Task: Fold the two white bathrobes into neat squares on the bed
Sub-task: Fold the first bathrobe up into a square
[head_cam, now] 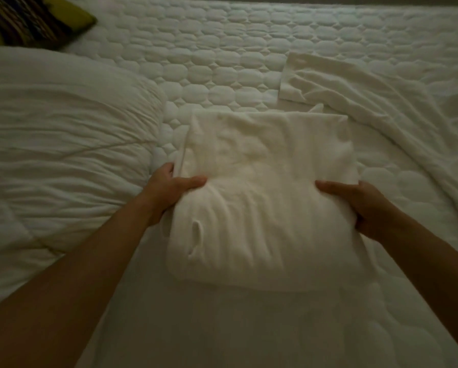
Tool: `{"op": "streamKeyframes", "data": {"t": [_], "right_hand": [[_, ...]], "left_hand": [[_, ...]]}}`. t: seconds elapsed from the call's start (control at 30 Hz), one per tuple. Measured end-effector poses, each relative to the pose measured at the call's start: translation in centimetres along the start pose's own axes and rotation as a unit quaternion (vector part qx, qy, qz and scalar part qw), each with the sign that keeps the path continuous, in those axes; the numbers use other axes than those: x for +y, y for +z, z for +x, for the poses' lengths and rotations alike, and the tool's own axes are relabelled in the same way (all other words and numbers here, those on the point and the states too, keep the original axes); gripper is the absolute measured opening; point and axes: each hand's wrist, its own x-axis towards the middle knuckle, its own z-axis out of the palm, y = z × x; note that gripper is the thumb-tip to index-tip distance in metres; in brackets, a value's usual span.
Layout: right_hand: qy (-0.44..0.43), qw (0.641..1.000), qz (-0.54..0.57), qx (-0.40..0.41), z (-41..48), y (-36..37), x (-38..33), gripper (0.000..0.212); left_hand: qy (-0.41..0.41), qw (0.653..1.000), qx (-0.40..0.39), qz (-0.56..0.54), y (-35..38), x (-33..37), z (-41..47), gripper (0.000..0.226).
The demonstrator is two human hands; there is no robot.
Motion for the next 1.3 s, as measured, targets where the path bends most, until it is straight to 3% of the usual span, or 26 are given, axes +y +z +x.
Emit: {"op": "streamKeyframes", "data": {"t": [0.07,0.17,0.37,0.5,0.57,0.63,0.7,0.73,0.77,0.83,0.93,1.0,1.07,1.2,1.3], "right_hand": [[-0.021,1.0,0.018,0.012,-0.7,0.7,-0.1,0.072],[-0.033,0.998,0.048,0.006,-1.9,2.6,0.0,0.073],[-0.032,0.997,0.068,-0.016,-2.1,9.3,0.9,0.063],[-0.008,0.999,0.0,0.041,-1.7,11.4,4.1,0.094],[-0.004,0.998,-0.012,0.054,-2.0,11.3,4.3,0.096],[-0.008,0.995,-0.05,0.082,-2.9,11.4,4.1,0.1],[-0.061,0.966,-0.186,0.17,-4.6,12.2,3.7,0.107],[-0.117,0.933,-0.273,0.202,-5.8,13.2,3.4,0.104],[-0.183,0.899,-0.34,0.206,-6.8,14.5,3.2,0.097],[-0.258,0.85,-0.437,0.14,-8.2,16.5,3.1,0.079],[-0.22,0.811,-0.54,0.051,-8.0,16.6,6.2,0.068],[-0.185,0.832,-0.519,0.066,-7.7,14.2,8.3,0.068],[-0.14,0.851,-0.498,0.093,-7.9,11.4,10.5,0.071],[-0.117,0.784,-0.603,0.09,-10.5,6.6,14.9,0.077],[-0.106,0.776,-0.618,0.064,-13.4,3.6,16.1,0.075]], "left_hand": [[0.013,1.0,0.003,-0.004,-0.7,0.9,-0.7,0.065],[0.033,0.999,0.029,0.012,-3.2,2.3,-1.6,0.065],[0.022,0.997,0.044,0.064,-10.0,1.3,-2.1,0.053],[0.009,0.987,0.06,0.147,-9.3,-0.3,-1.0,0.092],[-0.001,0.979,0.081,0.188,-8.6,0.2,-0.5,0.106],[0.007,0.937,0.125,0.327,-7.2,1.0,-1.3,0.108],[0.126,0.862,0.191,0.452,-4.6,1.5,-3.8,0.101],[0.204,0.837,0.19,0.47,-2.9,1.7,-5.4,0.095],[0.261,0.818,0.156,0.488,-1.4,1.6,-6.6,0.087],[0.274,0.775,0.043,0.568,0.6,-0.1,-7.4,0.075],[0.247,0.702,-0.027,0.668,-3.0,-4.8,-6.9,0.079],[0.27,0.686,0.014,0.675,-6.2,-6.9,-6.9,0.078],[0.24,0.696,0.023,0.676,-8.3,-7.5,-7.0,0.076],[0.215,0.704,0.031,0.676,-8.0,-7.0,-7.1,0.08],[0.158,0.716,0.059,0.677,-8.3,-7.0,-7.8,0.081]]}}
